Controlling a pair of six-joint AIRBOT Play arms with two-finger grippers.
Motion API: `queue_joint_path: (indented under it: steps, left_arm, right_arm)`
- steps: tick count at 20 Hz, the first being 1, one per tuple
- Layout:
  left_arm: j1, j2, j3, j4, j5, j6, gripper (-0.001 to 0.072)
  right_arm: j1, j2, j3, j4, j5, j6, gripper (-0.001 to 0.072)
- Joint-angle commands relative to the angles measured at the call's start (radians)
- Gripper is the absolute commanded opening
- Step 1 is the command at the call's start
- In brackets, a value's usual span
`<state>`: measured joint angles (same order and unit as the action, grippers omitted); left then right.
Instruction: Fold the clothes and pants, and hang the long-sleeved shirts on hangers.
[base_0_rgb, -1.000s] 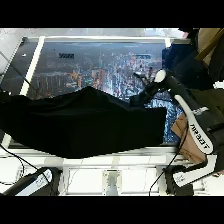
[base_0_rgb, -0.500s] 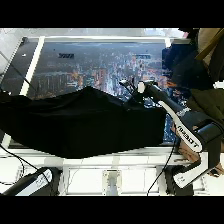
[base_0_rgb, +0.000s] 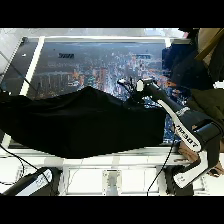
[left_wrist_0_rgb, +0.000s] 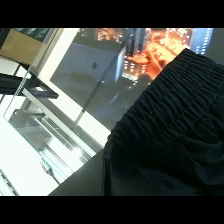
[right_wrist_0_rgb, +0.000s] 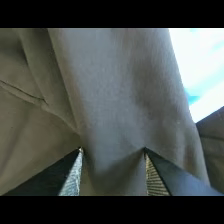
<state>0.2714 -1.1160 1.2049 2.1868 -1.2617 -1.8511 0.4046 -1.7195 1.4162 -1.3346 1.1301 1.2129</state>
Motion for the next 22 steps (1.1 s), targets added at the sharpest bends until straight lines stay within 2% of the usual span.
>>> queue_joint_path:
  steps: [1,6,7,8,9,12,15,19,22]
  left_arm:
    - [0.000,0.001,0.000,0.000,0.000,0.000,0.0011]
    - [0.000,0.001,0.000,0.001,0.000,0.000,0.0011]
    - [0.000,0.001,0.000,0.001,0.000,0.000,0.0011]
    - [0.000,0.001,0.000,0.001,0.000,0.000,0.0011]
    - [0.000,0.001,0.000,0.001,0.000,0.000,0.0010]
    - [0.001,0.001,0.000,0.001,0.000,0.035,0.0011]
    - [0.001,0.001,0.000,0.002,0.000,0.053,0.0011]
    - [0.001,0.002,0.000,0.002,0.000,0.053,0.0011]
    - [0.001,0.013,0.000,0.002,0.001,0.052,0.0011]
  right_arm:
    - [0.001,-0.002,0.005,-0.017,0.010,0.000,0.0407]
    - [0.001,-0.032,0.005,-0.016,0.010,0.000,0.0402]
    - [0.001,-0.039,0.005,-0.017,0.010,0.000,0.0281]
    - [0.001,-0.041,0.005,-0.018,0.005,0.000,0.0110]
    - [0.000,-0.040,0.006,-0.025,-0.003,0.001,0.0007]
    - [-0.018,-0.026,0.074,-0.094,0.063,0.036,0.0008]
    - [-0.070,0.042,0.229,-0.175,0.213,0.055,0.0007]
    - [-0.112,0.211,0.468,-0.216,0.412,0.063,0.0008]
    - [-0.092,0.358,0.595,-0.205,0.491,0.129,0.0008]
